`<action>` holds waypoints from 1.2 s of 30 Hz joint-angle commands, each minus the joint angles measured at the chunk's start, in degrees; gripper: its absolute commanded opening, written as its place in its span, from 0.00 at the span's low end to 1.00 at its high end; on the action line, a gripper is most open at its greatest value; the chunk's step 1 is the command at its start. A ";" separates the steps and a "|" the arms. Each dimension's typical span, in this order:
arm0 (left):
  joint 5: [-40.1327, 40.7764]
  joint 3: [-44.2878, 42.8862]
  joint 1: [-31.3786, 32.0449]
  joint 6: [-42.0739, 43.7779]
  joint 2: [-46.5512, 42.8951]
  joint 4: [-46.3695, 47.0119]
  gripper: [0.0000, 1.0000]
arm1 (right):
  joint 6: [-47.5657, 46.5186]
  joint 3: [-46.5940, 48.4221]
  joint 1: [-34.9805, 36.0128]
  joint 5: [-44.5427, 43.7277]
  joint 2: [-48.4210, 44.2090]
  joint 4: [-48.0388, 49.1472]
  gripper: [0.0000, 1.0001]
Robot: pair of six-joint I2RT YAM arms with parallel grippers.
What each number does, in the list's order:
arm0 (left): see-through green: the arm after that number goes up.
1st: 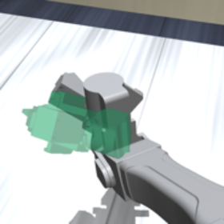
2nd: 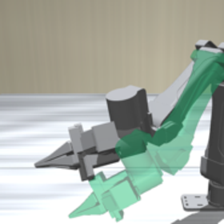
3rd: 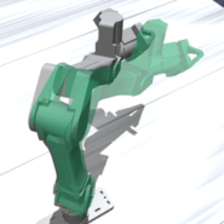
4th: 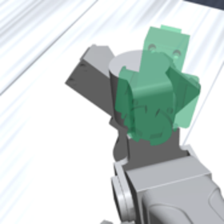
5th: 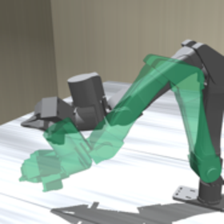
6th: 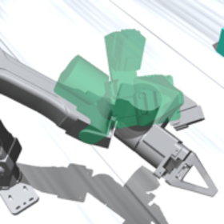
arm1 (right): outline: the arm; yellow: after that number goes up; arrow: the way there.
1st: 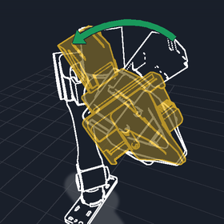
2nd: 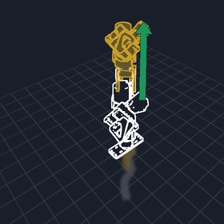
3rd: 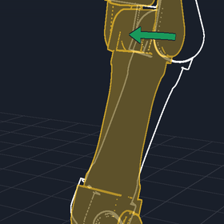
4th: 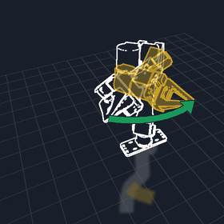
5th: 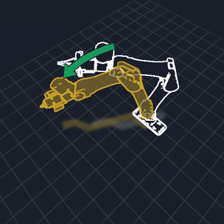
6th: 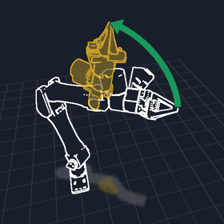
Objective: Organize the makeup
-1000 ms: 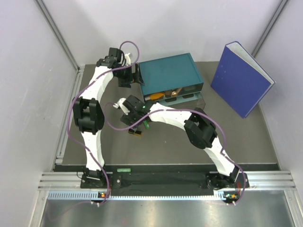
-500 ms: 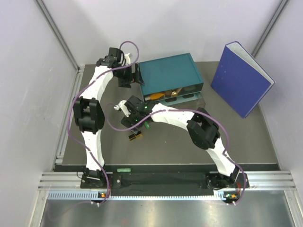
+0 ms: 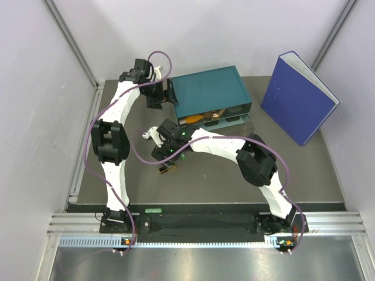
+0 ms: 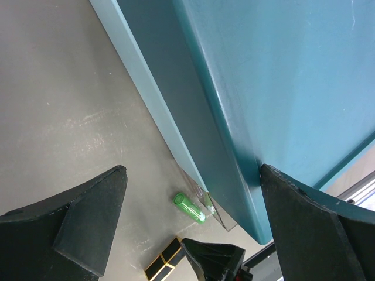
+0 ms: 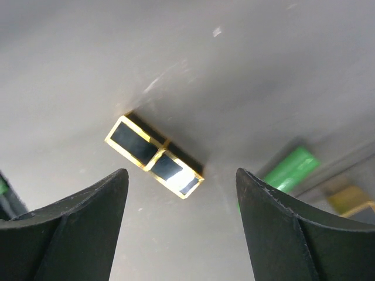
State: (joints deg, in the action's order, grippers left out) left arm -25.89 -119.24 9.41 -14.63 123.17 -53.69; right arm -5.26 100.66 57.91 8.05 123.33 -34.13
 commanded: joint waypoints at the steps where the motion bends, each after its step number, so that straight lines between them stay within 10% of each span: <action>1: 6.38 -0.03 -1.76 2.33 1.45 -2.73 0.99 | -1.51 -1.08 1.06 4.95 -3.45 -1.02 0.74; 18: 6.03 1.64 -1.76 2.68 0.22 -2.56 0.99 | 0.51 -2.84 2.82 4.16 0.86 2.31 0.73; 25: 6.03 1.38 -1.76 2.59 0.05 -2.47 0.99 | 1.57 -1.26 2.82 4.78 3.14 0.91 0.05; 36: 6.29 1.29 -1.85 2.51 -0.57 -2.21 0.99 | 1.30 -4.60 2.65 3.11 -3.96 -0.15 0.00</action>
State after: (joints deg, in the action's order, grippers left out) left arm -26.11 -119.13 9.34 -14.68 123.17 -53.65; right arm -3.81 97.03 59.96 11.92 124.99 -33.52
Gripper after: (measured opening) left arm 0.991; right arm 0.148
